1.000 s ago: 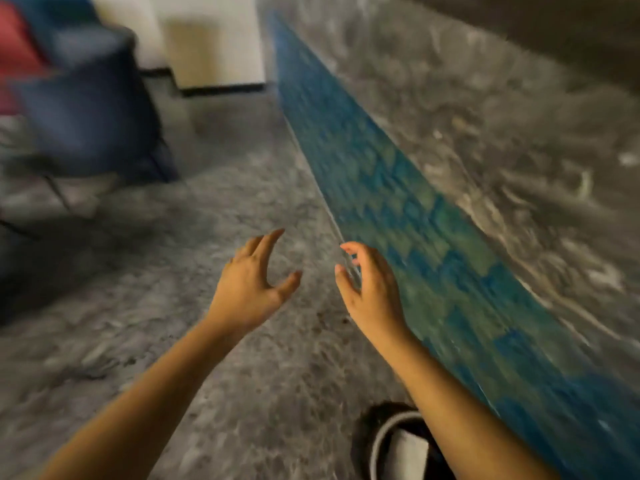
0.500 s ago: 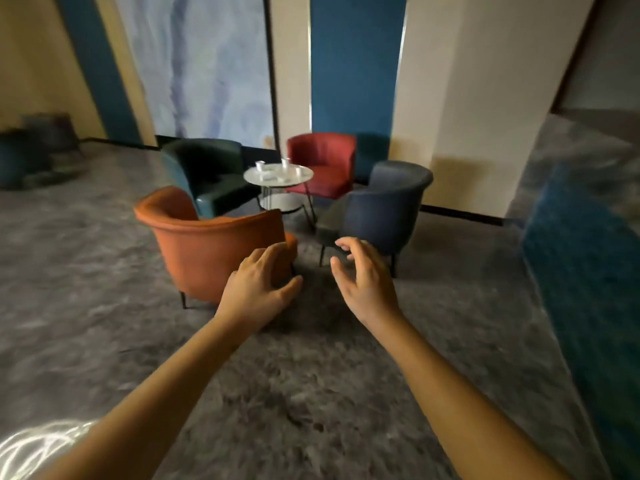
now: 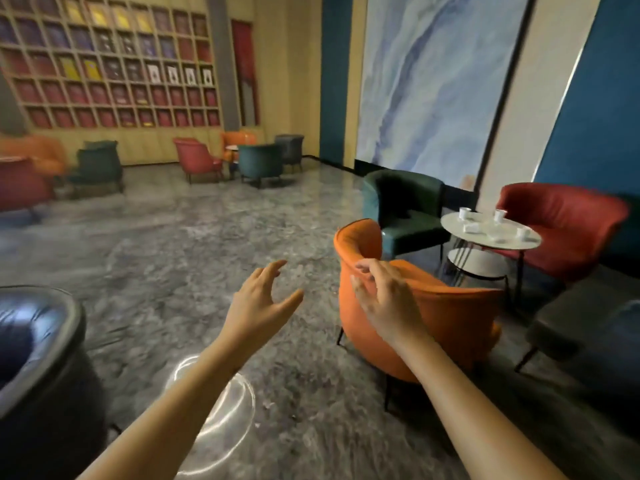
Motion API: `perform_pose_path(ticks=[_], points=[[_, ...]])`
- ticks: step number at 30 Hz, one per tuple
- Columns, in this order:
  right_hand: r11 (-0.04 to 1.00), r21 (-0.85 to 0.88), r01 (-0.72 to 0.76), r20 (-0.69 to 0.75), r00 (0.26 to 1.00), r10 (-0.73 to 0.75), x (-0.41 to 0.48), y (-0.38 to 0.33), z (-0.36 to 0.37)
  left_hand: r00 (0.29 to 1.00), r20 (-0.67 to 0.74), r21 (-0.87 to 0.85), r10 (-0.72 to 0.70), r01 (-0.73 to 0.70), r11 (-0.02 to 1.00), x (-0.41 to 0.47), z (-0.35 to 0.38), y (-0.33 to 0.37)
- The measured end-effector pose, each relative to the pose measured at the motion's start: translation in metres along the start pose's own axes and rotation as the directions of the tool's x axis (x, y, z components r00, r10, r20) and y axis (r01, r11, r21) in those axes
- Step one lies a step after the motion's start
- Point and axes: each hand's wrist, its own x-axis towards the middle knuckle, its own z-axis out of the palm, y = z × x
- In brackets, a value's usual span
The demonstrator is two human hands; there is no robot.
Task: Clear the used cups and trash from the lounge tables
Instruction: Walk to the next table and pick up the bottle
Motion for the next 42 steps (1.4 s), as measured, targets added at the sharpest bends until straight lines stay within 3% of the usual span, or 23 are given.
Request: perform_pose_path(ticks=[9,19,24,34,42], points=[[0.989,0.14,0.041,0.19,0.979,-0.068,0.258,0.068,0.174,0.96,-0.209,0.134,-0.188,0.218,0.967,0.224,-0.046,-0.128],[0.994,0.113,0.016,0.289,0.956,-0.048,0.493,0.178,0.384,0.935,-0.223,0.143,-0.276,0.311,0.94,0.481,-0.043,-0.309],[0.997,0.078,0.007,0.294,0.955,-0.029,0.622,0.22,0.466,0.943,-0.19,0.176,-0.274,0.307,0.935,0.632,-0.039,-0.382],[0.993,0.077,0.09,0.15,0.984,-0.1,0.896,0.318,0.664,0.96,-0.188,0.159,-0.206,0.237,0.958,0.963,-0.013,-0.545],[0.993,0.1,0.067,0.162,0.983,-0.083,1.138,0.376,0.831,0.953,-0.195,0.194,-0.234,0.271,0.943,1.212,-0.05,-0.684]])
